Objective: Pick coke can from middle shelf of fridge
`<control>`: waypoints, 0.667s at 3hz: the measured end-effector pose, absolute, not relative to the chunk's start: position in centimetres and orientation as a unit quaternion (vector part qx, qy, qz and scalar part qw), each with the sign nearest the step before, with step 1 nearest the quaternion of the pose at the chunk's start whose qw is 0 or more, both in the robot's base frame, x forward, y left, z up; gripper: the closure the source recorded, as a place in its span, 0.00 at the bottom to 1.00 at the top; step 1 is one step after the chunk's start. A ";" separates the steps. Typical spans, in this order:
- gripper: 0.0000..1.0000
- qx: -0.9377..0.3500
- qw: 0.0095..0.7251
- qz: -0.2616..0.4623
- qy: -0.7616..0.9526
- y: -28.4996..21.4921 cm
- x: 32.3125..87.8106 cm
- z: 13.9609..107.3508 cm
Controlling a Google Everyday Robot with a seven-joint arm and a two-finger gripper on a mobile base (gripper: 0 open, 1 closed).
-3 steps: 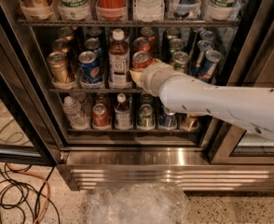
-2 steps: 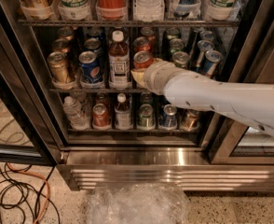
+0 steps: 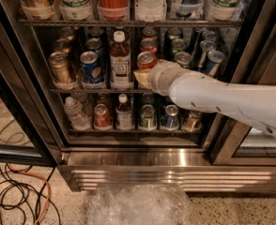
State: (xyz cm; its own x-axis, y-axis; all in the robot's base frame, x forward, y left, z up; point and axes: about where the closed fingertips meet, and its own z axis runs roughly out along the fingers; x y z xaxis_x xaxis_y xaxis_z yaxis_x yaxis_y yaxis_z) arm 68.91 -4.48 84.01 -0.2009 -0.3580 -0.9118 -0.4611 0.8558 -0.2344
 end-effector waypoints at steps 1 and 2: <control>1.00 -0.258 0.583 0.063 0.768 -3.7 69.1 86.8; 1.00 -0.288 0.604 0.071 0.740 -1.9 70.1 93.5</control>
Offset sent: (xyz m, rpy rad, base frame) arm 0.0280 0.0222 0.1317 0.0764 -0.1472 0.1018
